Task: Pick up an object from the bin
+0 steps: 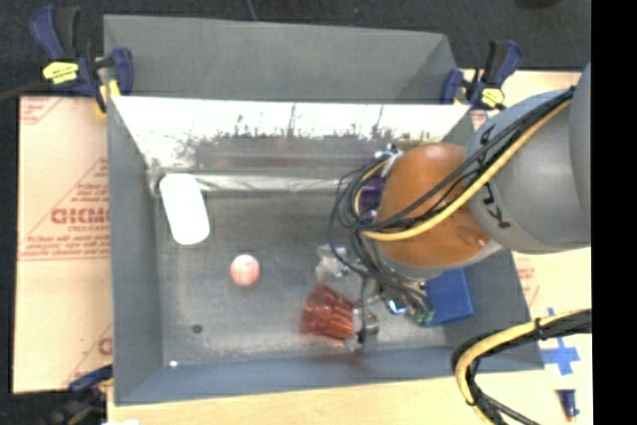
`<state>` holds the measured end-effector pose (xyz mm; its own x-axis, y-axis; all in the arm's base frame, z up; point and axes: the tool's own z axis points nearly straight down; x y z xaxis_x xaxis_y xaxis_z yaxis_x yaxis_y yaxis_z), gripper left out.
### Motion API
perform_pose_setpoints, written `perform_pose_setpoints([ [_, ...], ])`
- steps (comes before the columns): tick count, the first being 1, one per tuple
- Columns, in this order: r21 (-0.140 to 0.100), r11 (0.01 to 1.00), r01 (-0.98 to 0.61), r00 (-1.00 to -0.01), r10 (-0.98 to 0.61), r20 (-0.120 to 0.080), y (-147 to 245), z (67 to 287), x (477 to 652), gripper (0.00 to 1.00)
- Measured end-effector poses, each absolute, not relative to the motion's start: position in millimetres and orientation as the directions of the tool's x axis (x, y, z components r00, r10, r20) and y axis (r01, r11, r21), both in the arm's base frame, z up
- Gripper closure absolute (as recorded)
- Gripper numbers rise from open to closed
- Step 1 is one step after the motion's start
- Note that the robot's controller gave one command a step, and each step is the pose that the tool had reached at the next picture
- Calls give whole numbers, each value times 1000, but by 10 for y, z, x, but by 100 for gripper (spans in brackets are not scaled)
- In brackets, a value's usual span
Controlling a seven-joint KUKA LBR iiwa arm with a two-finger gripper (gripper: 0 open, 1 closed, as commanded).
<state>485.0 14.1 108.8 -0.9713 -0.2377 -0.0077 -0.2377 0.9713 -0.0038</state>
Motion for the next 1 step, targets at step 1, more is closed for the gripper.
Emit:
perform_pose_setpoints([
  [1, -5, 935, -355, -935, -355, -6, -161, 697, 4904, 100],
])
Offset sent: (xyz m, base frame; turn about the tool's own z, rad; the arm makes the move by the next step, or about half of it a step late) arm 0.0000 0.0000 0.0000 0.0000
